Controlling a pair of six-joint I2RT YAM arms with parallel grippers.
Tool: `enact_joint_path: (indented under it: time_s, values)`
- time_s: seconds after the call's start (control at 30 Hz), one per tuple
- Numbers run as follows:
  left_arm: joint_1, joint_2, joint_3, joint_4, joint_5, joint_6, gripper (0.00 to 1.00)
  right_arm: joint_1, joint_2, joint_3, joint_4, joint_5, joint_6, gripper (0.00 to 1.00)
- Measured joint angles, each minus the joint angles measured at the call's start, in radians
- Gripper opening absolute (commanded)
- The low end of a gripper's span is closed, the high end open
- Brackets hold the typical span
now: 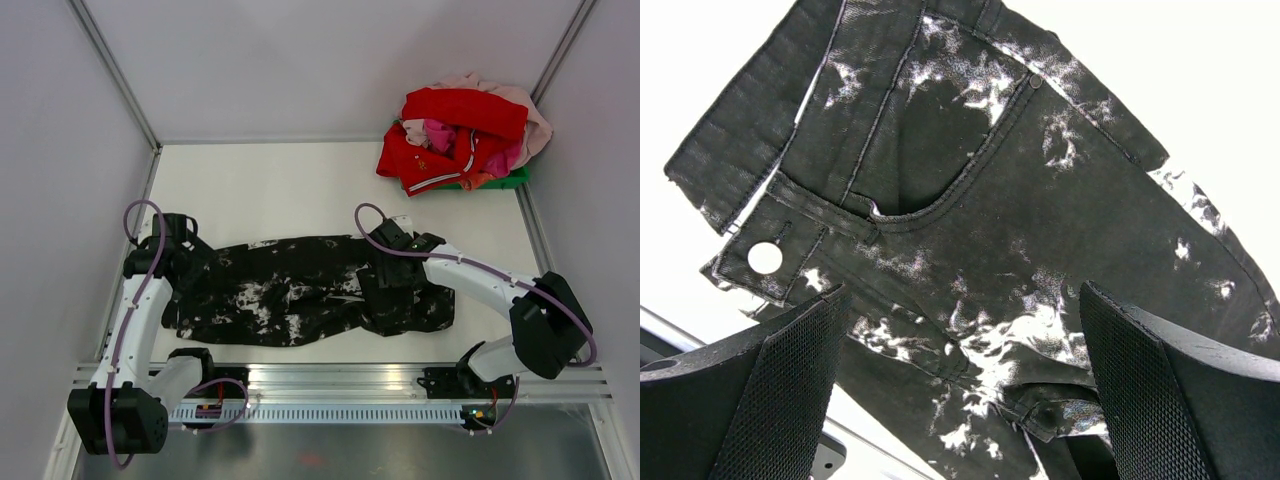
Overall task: Fold and stack the trousers
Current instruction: Flatten the trousers out
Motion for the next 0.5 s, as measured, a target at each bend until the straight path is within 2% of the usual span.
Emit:
enact_joint_path:
  time_s: [0.1, 0.23, 0.37, 0.47, 0.5]
  values:
    - [0.002, -0.001, 0.0, -0.001, 0.0, 0.0, 1.0, 0.0, 0.027, -0.001, 0.003, 0.007, 0.001, 0.75]
    - [0.002, -0.002, 0.0, -0.002, 0.0, 0.0, 1.0, -0.003, 0.037, -0.001, -0.001, 0.032, 0.0, 0.77]
    - [0.002, -0.002, 0.0, -0.002, 0.0, 0.0, 1.0, -0.011, 0.044, -0.018, 0.008, 0.029, 0.003, 0.74]
    - [0.002, -0.002, 0.0, -0.002, 0.0, 0.001, 1.0, -0.021, 0.044, -0.05, 0.03, 0.001, 0.011, 0.54]
    - [0.002, -0.002, 0.0, -0.002, 0.0, 0.001, 1.0, -0.024, 0.044, -0.056, 0.035, -0.007, 0.012, 0.36]
